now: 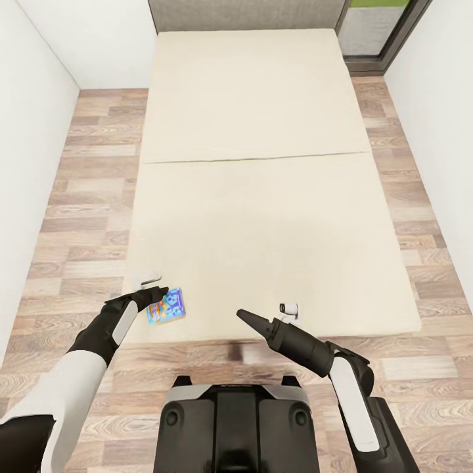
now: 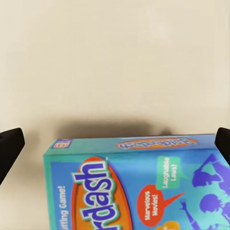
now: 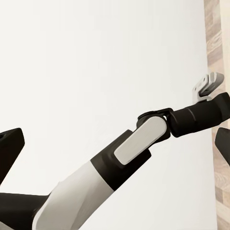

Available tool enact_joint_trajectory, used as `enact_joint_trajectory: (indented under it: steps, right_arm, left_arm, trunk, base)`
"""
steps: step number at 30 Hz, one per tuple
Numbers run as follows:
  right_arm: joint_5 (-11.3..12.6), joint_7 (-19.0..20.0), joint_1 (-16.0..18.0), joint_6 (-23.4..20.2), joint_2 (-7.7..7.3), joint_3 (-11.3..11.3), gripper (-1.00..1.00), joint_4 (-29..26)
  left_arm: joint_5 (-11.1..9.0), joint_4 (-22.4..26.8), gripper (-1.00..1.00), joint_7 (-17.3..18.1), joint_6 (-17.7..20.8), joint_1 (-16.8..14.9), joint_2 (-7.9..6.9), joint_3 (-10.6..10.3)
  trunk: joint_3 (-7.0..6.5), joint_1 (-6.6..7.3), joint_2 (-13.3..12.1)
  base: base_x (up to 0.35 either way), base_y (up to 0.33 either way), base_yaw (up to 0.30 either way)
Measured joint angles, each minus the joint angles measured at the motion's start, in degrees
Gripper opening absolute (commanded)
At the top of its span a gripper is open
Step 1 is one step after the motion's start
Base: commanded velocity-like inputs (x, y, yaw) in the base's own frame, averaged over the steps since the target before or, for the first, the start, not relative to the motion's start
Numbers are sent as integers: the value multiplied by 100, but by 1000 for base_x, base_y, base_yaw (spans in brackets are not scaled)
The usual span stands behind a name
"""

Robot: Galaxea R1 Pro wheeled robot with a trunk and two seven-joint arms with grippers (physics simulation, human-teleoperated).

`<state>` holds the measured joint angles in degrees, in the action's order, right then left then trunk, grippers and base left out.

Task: Put all the toys in the child's room - the three board games (two on the bed and one on the table), the two jigsaw puzzles on the table, and the tennis ball on the table - inside the toy box on the table in the child's room.

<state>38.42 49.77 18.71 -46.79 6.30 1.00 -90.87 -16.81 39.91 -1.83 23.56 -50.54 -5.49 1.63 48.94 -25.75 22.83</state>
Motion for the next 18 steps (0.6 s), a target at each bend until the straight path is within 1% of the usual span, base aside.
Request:
enact_joint_trajectory:
  steps: [7,14,18]
  right_arm:
    - [0,0,0,-1,1,0,100,0]
    - [0,3,0,-1,8,1,100,0]
    - [0,2,0,-1,8,0,100,0]
  left_arm:
    - [0,-1,100,0,0,0,-2,0]
    - [1,0,100,0,0,0,2,0]
    - [5,0,100,0,0,0,2,0]
  trunk:
    - [13,1,0]
    - [14,1,0]
    - [15,1,0]
  base:
    - [10,0,0]
    - [90,0,0]
    - [39,0,0]
